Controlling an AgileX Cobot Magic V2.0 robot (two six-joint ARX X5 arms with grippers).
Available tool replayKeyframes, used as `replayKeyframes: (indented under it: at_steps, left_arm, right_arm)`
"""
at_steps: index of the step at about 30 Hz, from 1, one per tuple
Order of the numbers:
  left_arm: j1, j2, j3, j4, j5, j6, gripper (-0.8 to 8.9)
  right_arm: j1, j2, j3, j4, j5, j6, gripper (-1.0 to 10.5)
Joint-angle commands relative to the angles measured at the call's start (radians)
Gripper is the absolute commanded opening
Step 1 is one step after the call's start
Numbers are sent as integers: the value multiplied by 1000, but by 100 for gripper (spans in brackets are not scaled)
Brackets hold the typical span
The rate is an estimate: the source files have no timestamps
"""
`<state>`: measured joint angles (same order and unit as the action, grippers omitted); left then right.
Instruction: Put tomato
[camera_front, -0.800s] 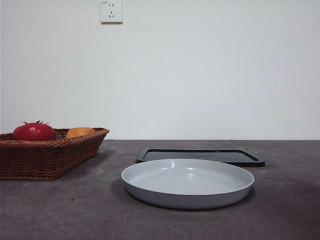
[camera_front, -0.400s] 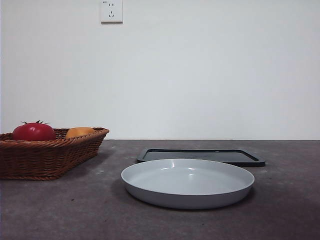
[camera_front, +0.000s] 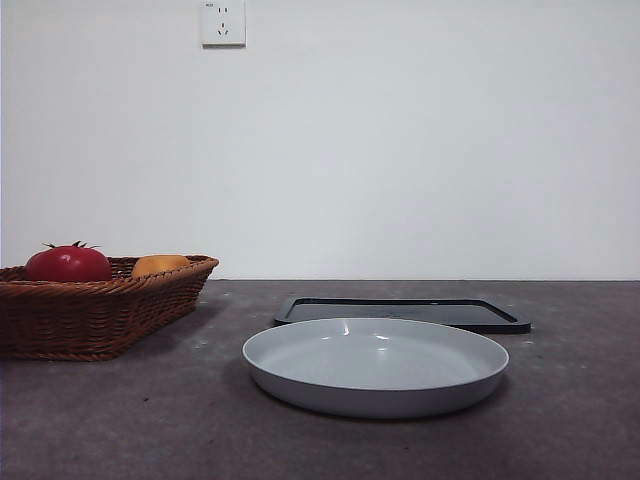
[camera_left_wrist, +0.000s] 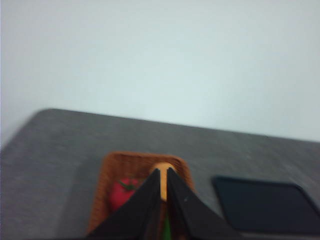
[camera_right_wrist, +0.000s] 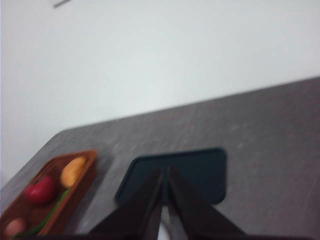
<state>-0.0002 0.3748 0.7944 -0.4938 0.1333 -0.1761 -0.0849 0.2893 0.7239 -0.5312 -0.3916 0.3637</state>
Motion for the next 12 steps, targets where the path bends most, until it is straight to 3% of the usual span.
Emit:
replayKeyframes:
  at_steps: [1,12]
  left_arm:
    - [1,56,79,-51,70,-20,17]
    - [-1,230,193,-235,399,-20,17]
  right_arm:
    - [0,60,88,-85,-42,-23,8]
    - [22,258,266,-320,-210,-131,8]
